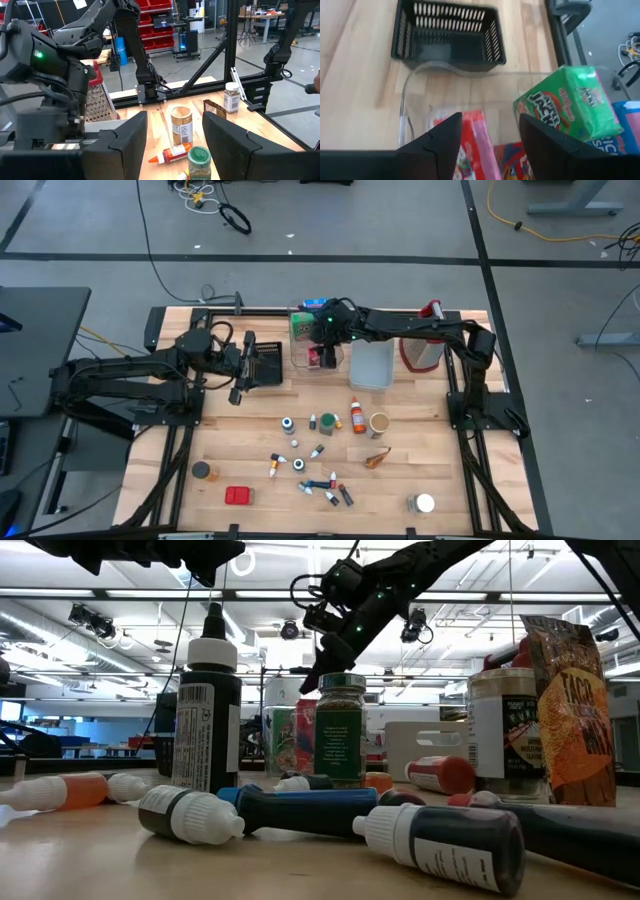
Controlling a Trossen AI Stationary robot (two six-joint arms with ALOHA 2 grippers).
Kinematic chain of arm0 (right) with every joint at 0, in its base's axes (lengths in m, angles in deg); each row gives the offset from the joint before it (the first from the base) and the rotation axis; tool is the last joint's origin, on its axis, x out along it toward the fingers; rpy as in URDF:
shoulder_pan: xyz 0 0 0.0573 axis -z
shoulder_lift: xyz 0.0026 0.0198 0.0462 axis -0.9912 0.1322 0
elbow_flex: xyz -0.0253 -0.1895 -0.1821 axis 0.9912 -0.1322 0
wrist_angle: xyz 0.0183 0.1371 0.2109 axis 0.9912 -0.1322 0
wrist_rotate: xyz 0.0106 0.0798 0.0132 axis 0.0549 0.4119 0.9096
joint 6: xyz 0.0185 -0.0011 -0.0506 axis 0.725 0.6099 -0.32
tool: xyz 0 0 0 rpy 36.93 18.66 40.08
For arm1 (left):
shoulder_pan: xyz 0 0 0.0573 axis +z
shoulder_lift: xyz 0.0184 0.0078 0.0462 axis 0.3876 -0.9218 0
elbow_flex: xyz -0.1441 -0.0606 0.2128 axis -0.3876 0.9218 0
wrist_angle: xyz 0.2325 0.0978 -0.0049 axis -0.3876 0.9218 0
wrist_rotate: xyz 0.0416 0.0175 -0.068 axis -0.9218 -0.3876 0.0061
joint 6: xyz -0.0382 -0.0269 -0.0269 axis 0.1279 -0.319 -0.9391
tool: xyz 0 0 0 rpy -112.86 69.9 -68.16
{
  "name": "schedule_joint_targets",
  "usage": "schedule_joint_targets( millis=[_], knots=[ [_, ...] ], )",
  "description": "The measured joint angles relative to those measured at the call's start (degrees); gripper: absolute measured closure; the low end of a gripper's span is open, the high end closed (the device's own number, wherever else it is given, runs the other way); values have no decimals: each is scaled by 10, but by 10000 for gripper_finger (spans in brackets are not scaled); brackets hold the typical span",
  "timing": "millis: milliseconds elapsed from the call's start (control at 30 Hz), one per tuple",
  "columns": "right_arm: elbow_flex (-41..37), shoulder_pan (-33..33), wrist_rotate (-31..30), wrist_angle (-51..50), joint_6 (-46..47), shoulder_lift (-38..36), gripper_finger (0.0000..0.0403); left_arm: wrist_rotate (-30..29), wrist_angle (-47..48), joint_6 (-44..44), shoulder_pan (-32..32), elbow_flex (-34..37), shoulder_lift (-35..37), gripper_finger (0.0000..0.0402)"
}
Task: Pick & Place Kitchen Items
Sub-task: Put the large blue food coloring bottle into the black bin
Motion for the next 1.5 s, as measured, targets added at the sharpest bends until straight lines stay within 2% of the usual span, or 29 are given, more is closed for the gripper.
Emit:
schedule_joint_targets(
  millis=[233, 400, 567, 733, 800, 967, 1033, 1200, 1367, 1500],
  knots=[
    [0, -30, -1, -2, 17, -49, 208, 0, 0, 0, 0, 0, 0, 200],
    [0, -68, 3, -9, 46, -94, 223, 0, -1, -34, 0, 0, 0, 202],
    [0, -121, 3, -38, 52, -136, 237, 0, -1, -79, 0, 0, 0, 201],
    [0, -186, 8, -100, 100, -158, 244, 0, 0, -98, 0, 0, 0, 201],
    [-2, -211, 29, -112, 102, -160, 244, 0, 0, -99, 0, 0, 0, 202],
    [-15, -261, 129, -96, 102, -173, 244, 0, -1, -99, 0, 0, 0, 200],
    [-28, -271, 146, -90, 104, -182, 244, 1, 0, -105, 0, 0, 0, 200],
    [-121, -284, 132, -4, 145, -222, 244, 35, 12, -136, 0, 0, -1, 202],
    [-259, -285, 61, 131, 165, -276, 244, 75, 60, -110, -19, 0, -1, 202],
    [-352, -284, 11, 280, 157, -309, 244, 57, 84, -89, -66, 0, -15, 203]
  ],
)
